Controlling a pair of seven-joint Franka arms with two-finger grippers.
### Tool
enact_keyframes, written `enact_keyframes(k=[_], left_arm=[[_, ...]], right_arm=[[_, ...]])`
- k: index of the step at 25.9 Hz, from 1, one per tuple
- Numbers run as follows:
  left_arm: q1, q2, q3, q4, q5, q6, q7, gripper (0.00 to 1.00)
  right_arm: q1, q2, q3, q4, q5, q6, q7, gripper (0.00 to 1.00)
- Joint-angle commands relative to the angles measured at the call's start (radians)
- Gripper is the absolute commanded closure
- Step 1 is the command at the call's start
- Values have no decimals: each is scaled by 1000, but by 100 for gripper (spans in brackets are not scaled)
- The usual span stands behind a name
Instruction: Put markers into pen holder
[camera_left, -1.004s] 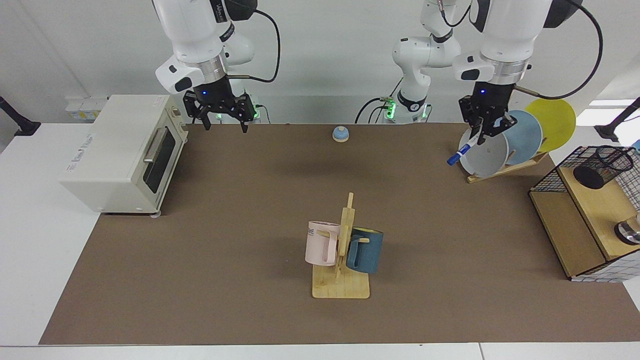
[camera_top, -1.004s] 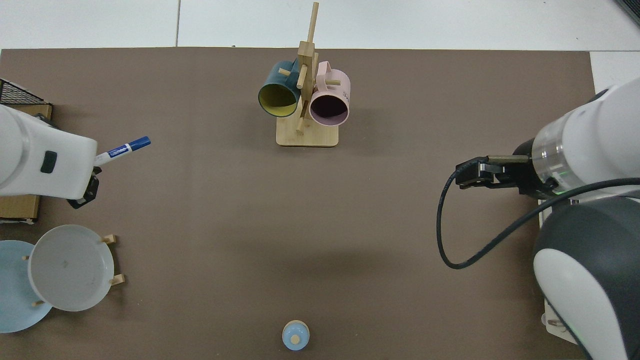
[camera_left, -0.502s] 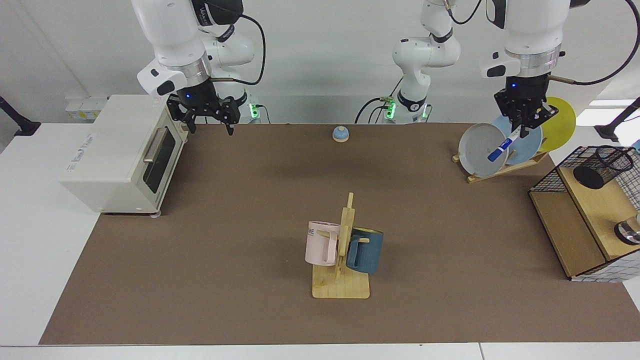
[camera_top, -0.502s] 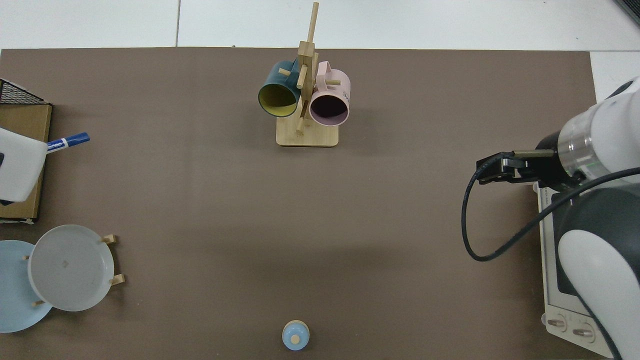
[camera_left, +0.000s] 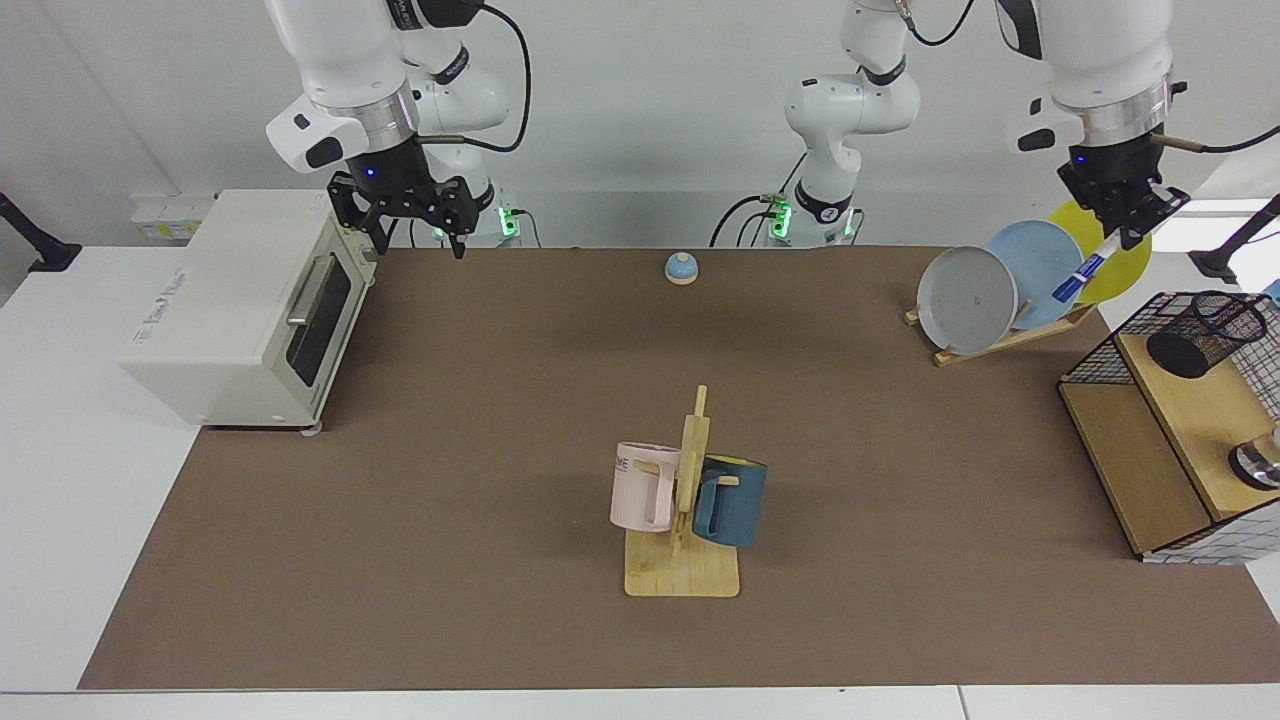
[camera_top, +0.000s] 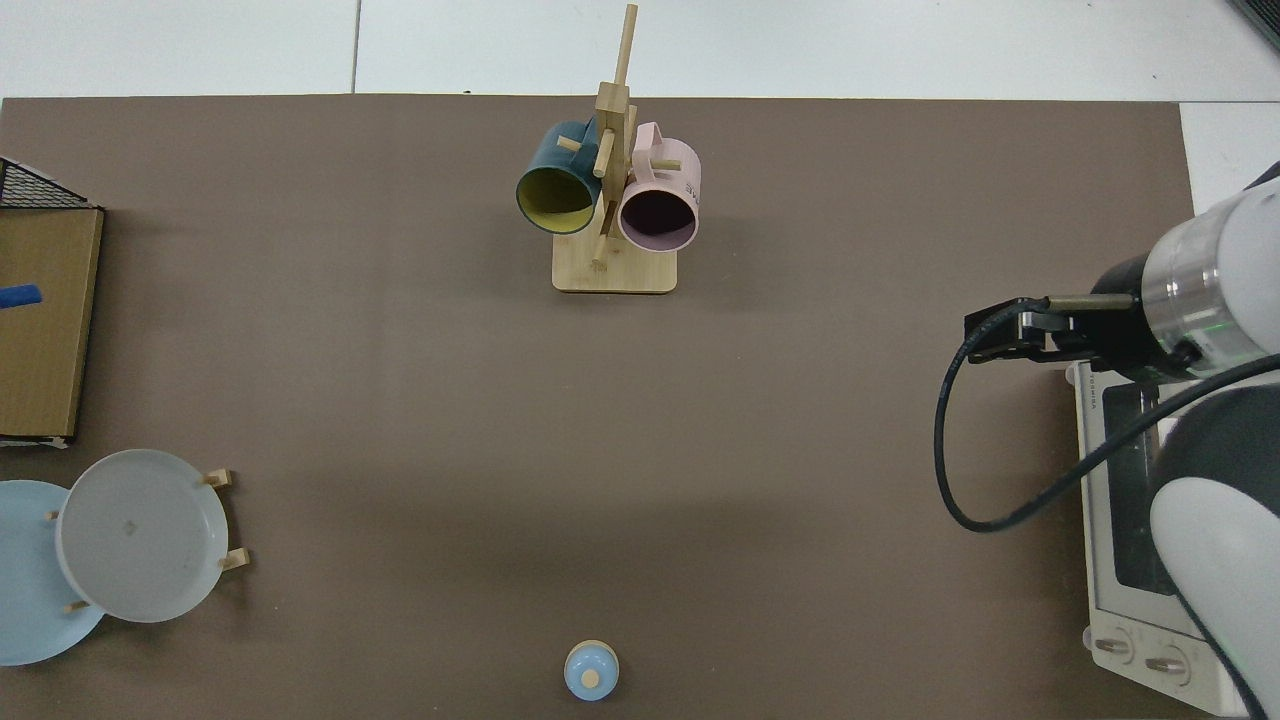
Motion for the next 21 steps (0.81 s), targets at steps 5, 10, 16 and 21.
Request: enact_keyframes(k=[5,10,16,21], left_arm=[[104,20,-11,30,88,58,207,100],[154,24,-11,29,111,121,296,100],[195,27,-11,24,120,131,320,100],[210,33,-11,23,139,141,338,100]], right_arm=[[-14,-12,11,-12,4,0,34,0],[-21,-12,11,-12,6,2,40,0],[-22,-12,9,-12,6,2,36,0],[-22,-12,9,-12,6,0,34,0]])
